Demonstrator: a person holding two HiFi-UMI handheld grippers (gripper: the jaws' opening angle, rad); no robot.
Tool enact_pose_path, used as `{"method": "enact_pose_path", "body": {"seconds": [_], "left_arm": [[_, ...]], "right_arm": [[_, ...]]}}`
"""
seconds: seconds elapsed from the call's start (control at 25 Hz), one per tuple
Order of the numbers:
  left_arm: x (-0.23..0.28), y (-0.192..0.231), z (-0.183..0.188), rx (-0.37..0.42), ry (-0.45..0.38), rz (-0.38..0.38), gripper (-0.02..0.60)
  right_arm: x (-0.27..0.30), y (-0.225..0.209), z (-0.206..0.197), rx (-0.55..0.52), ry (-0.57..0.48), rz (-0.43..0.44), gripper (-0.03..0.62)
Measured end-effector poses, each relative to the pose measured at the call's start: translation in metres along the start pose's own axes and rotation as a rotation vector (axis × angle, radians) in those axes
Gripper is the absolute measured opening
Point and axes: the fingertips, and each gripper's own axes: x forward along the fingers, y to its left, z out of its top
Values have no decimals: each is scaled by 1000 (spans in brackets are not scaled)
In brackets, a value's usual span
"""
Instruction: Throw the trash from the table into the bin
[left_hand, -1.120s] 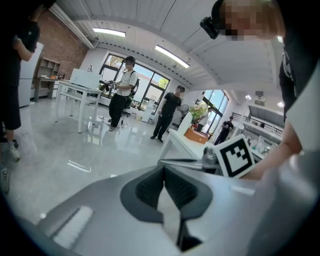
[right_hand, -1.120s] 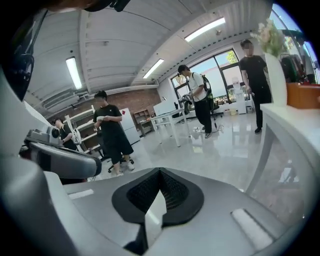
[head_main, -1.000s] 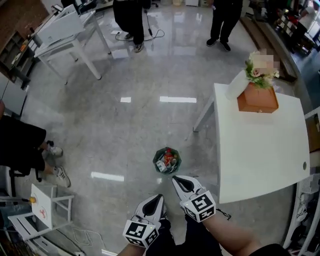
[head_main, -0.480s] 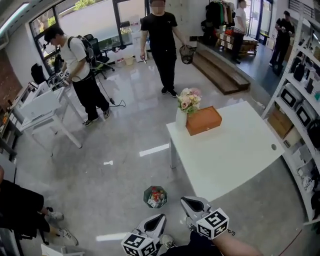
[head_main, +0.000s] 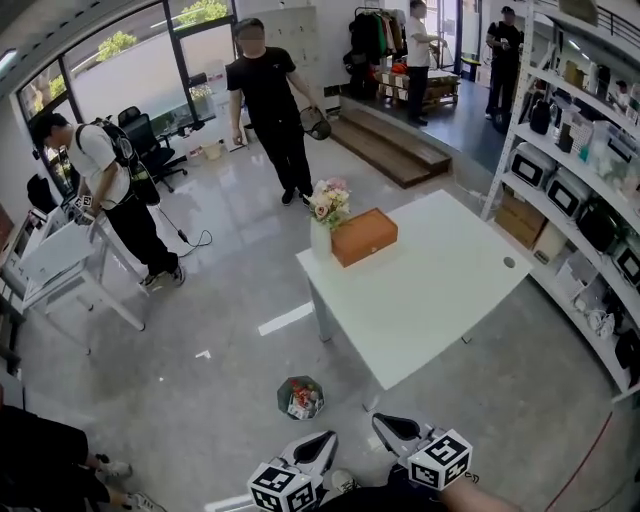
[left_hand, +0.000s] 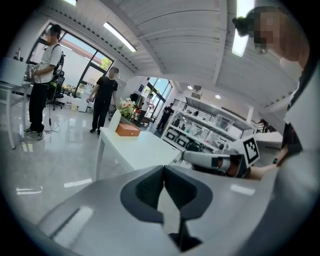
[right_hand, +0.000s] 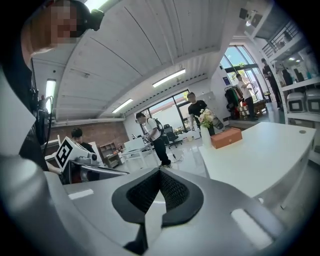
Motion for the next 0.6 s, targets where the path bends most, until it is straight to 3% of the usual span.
{"method": "enact_pose_path", "body": {"seconds": [0.36, 0.6], "left_arm": [[5, -28, -16, -4, 32, -58, 6], [2, -34, -13, 34, 28, -57, 6]], "right_arm": [[-32, 19, -18, -12, 36, 8, -4], [-38, 21, -18, 22, 21, 17, -3]]}}
